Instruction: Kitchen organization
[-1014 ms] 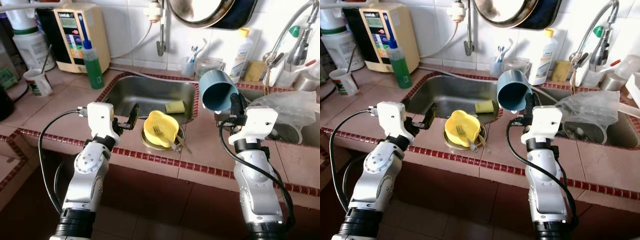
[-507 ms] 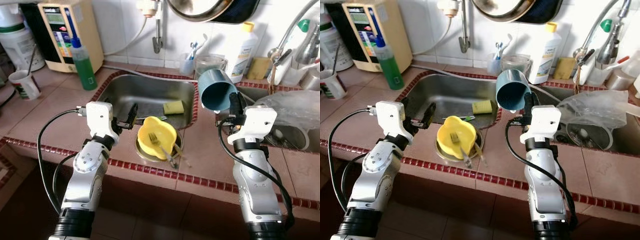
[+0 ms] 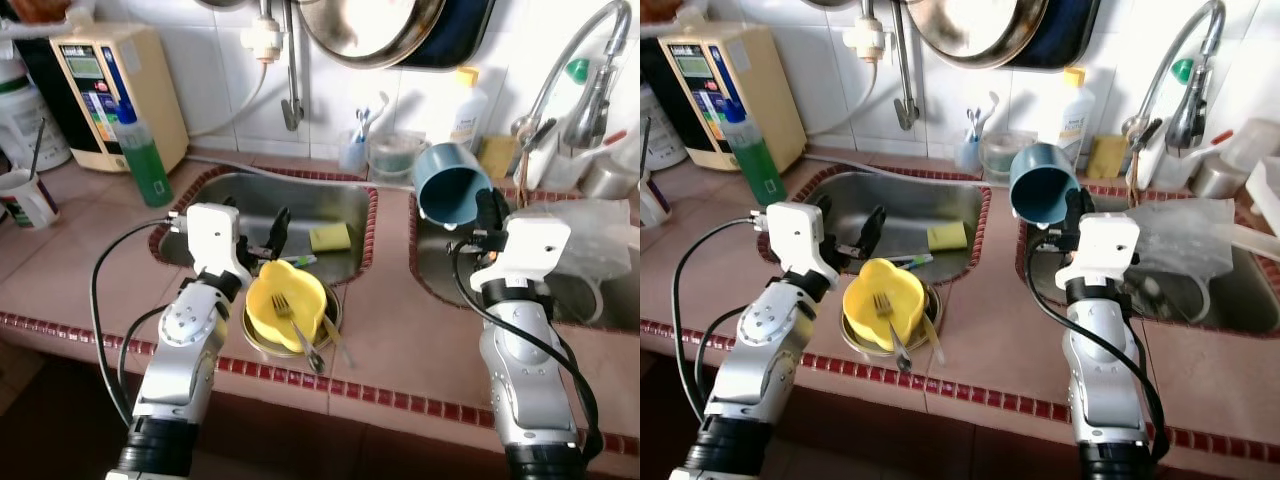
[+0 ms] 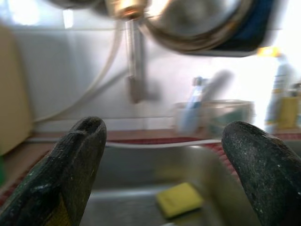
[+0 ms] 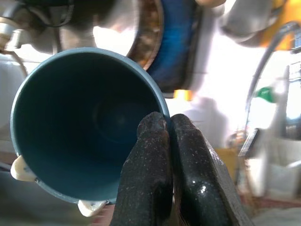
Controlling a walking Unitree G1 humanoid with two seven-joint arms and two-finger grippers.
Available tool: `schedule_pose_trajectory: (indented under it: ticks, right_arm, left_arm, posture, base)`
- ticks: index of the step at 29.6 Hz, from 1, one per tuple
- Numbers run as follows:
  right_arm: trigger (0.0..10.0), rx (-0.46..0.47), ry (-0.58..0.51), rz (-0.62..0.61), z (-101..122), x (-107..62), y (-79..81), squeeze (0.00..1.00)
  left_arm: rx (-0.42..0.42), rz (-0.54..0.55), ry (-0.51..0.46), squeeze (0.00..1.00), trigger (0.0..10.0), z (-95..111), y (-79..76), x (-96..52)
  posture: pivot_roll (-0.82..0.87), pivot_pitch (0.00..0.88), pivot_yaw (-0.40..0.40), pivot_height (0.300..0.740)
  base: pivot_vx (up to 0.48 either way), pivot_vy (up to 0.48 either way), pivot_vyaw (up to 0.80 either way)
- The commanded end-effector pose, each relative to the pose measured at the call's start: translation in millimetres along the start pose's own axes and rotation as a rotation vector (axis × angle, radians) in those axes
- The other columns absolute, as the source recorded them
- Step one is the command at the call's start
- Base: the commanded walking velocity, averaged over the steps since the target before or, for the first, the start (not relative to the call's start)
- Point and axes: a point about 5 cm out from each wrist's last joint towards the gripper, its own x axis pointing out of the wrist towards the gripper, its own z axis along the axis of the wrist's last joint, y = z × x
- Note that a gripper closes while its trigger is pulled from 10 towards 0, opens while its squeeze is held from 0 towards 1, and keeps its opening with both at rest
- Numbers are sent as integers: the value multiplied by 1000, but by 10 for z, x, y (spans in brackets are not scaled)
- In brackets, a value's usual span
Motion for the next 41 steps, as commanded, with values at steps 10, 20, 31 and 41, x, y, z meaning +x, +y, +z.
schedule_pose_trajectory:
  ticks: [10, 20, 31, 41]
  right_arm:
    - [10000, 6, -15, 25, 38, 19, 25, 0]
    - [10000, 15, 45, 83, -56, 18, 59, 0]
    - [10000, -17, 148, 149, -243, 61, -68, 0]
    - [10000, 6, 176, 196, -293, 154, -79, 0]
  left_arm:
    - [-1, 2, -1, 0, 10000, 15, -4, -5]
    - [21, -80, -27, 0, 10000, 61, -117, -29]
    - [74, -218, -41, 0, 10000, 144, -264, -113]
    - [64, -348, -5, 0, 10000, 129, -519, -367]
  posture:
    - [-76, 25, 26, 740]
    - [-77, 17, 24, 740]
    - [-72, 47, 15, 740]
    - [-61, 122, 9, 740]
  base:
    - [322, 0, 0]
    - [55, 0, 0]
    - [0, 0, 0]
    - [0, 0, 0]
